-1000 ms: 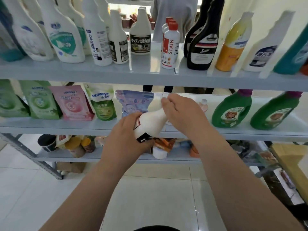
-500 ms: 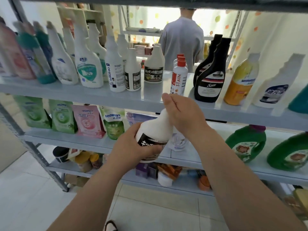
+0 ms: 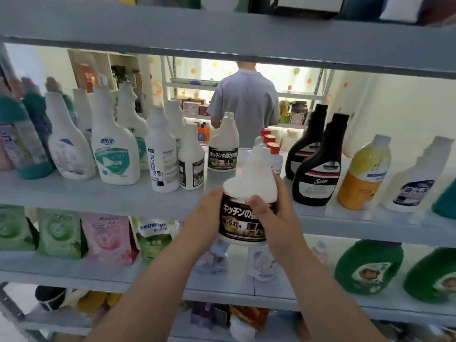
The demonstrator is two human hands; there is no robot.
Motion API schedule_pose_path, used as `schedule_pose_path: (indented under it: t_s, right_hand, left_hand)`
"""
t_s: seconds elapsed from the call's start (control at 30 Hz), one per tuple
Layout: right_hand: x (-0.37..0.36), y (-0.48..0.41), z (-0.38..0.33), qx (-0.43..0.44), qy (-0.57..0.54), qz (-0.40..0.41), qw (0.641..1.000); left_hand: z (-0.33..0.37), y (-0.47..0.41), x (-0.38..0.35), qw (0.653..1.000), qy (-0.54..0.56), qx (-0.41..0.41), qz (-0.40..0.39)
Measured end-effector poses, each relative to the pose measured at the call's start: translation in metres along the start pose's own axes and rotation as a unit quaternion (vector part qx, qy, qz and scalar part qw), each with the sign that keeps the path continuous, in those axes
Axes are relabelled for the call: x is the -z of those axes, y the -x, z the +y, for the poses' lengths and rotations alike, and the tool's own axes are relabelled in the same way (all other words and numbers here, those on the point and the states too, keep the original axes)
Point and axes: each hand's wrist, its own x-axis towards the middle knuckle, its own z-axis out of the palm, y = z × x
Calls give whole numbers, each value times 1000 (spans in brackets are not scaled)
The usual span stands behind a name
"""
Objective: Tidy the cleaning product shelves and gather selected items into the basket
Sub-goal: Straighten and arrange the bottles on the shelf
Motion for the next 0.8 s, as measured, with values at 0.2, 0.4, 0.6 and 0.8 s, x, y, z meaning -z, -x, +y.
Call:
schedule_pose_path:
  t_s: [0.2,0.4,0.6,0.8]
  right_hand:
    - [2,-26,5,30,37,47,998]
    - [-1,-41,7,43,73,66,994]
    - [5,-50,11,64,92,82,990]
    - [12,-51,14,73,110,91,987]
  left_hand:
    - [33,-124,4,986,-86,-139,28]
    - [31,-220,-15,942,-293,-138,87]
    - [9,-250,-28,889,-428,-139,89]
    - [-2,-222,-39,959,-246,-137,26]
